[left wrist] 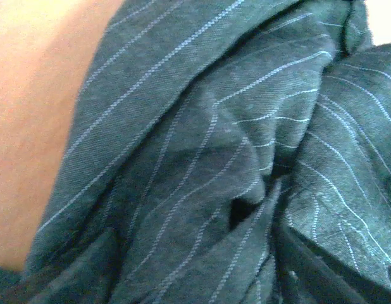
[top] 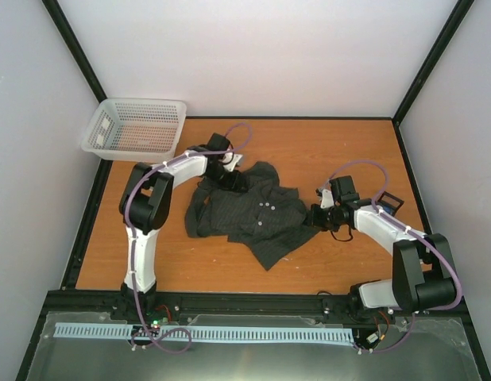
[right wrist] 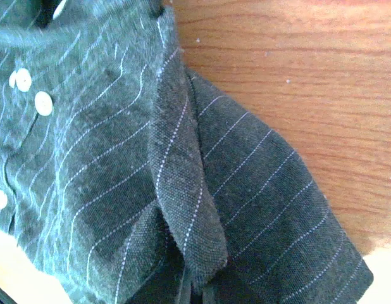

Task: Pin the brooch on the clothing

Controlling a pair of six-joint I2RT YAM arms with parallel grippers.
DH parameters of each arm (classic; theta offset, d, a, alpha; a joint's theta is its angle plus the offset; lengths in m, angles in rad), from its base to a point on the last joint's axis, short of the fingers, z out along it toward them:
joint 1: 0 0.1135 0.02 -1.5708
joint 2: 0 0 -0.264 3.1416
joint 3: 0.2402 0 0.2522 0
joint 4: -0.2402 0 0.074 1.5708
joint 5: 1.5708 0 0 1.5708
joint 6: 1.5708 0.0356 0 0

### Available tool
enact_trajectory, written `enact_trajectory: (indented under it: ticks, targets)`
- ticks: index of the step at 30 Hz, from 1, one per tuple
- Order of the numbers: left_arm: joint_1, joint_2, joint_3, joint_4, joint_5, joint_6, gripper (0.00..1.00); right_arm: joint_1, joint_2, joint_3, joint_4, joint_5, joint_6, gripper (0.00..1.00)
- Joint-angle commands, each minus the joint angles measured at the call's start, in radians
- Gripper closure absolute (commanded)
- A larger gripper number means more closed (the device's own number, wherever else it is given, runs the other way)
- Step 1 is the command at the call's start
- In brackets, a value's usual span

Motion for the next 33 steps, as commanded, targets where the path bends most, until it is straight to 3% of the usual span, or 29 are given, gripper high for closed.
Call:
enact_trajectory:
  ticks: [1, 5, 10, 12, 21, 26, 30, 33]
  targets:
    - [0.0, -0.173, -0.148, 0.005, -0.046, 0.014, 0.39, -0.009, -0.02, -0.002, 0.032, -0.011, 0.016, 0.96]
    - [0.001, -0.314, -0.237, 0.027, -0.083, -0.004, 0.64, -0.008, 0.022, 0.086, 0.038, -0.009, -0.005, 0.96]
    - [0.003, -0.424, -0.174, 0.002, -0.127, -0.012, 0.92, -0.008, 0.099, 0.287, 0.046, -0.075, 0.002, 0.97]
    - [0.005, -0.457, -0.13, -0.005, -0.137, -0.01, 0.99, -0.008, 0.119, 0.386, 0.022, -0.08, -0.004, 0.97]
    - [0.012, -0.72, 0.048, 0.081, -0.325, 0.051, 0.99, -0.008, 0.005, 0.777, -0.077, 0.025, -0.055, 0.97]
    - [0.013, -0.947, 0.049, 0.298, -0.254, 0.11, 0.98, -0.008, -0.148, 0.892, 0.037, 0.041, -0.133, 0.95]
    - [0.013, -1.136, -0.041, 0.531, -0.132, 0.129, 0.93, -0.006, -0.23, 0.965, 0.078, -0.005, -0.204, 0.95]
    - [0.013, -1.235, -0.173, 0.643, -0.149, 0.084, 0.92, -0.004, -0.259, 0.912, 0.091, 0.005, -0.177, 0.95]
